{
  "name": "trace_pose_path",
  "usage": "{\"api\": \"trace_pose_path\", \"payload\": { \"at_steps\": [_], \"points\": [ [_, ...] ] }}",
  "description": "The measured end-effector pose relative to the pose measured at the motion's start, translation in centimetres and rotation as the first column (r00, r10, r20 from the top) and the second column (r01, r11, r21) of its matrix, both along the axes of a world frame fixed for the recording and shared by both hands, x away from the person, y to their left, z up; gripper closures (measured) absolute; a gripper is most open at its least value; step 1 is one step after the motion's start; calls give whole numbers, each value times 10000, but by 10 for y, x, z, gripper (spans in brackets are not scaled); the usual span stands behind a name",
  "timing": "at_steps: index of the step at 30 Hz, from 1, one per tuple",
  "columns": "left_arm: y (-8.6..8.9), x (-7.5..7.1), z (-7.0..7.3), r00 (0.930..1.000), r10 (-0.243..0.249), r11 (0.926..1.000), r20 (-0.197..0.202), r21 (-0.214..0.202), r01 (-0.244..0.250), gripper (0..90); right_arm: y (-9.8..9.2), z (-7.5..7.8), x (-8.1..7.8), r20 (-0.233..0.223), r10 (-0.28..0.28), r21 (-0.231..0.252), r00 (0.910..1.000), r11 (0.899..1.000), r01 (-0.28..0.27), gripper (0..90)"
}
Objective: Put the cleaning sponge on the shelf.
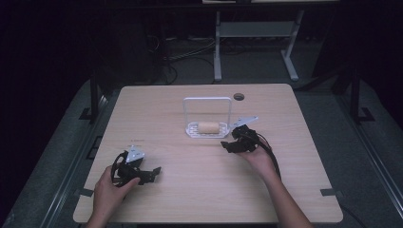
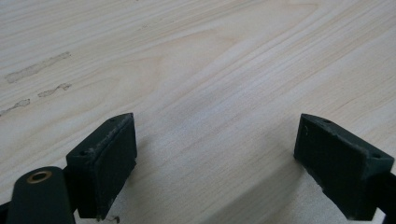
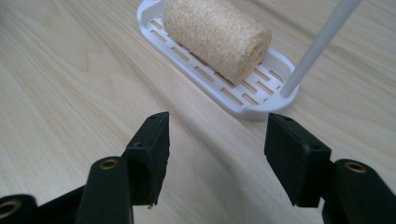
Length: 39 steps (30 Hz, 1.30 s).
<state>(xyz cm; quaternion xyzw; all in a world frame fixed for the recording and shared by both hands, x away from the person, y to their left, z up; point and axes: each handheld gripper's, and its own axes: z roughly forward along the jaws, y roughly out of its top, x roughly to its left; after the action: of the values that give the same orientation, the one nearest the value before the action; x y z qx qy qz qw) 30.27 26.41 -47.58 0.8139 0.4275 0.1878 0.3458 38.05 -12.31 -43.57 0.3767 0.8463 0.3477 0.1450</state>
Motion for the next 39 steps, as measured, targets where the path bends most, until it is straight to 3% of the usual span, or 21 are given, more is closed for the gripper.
{"api": "trace_pose_path", "payload": {
  "at_steps": [9,20,39],
  "points": [
    [0,0,0,10000,0,10000,0,3,0,126,-16,-3,-17,-120,-229,210,9997,9995,231,288],
    [0,0,0,10000,-1,10000,1,2,1,126,-41,-8,-42,-29,-668,507,9978,9965,669,239],
    [0,0,0,10000,-4,10000,2,6,4,126,-83,-27,-93,-93,-1432,299,9897,9892,1434,173]
  ]
}}
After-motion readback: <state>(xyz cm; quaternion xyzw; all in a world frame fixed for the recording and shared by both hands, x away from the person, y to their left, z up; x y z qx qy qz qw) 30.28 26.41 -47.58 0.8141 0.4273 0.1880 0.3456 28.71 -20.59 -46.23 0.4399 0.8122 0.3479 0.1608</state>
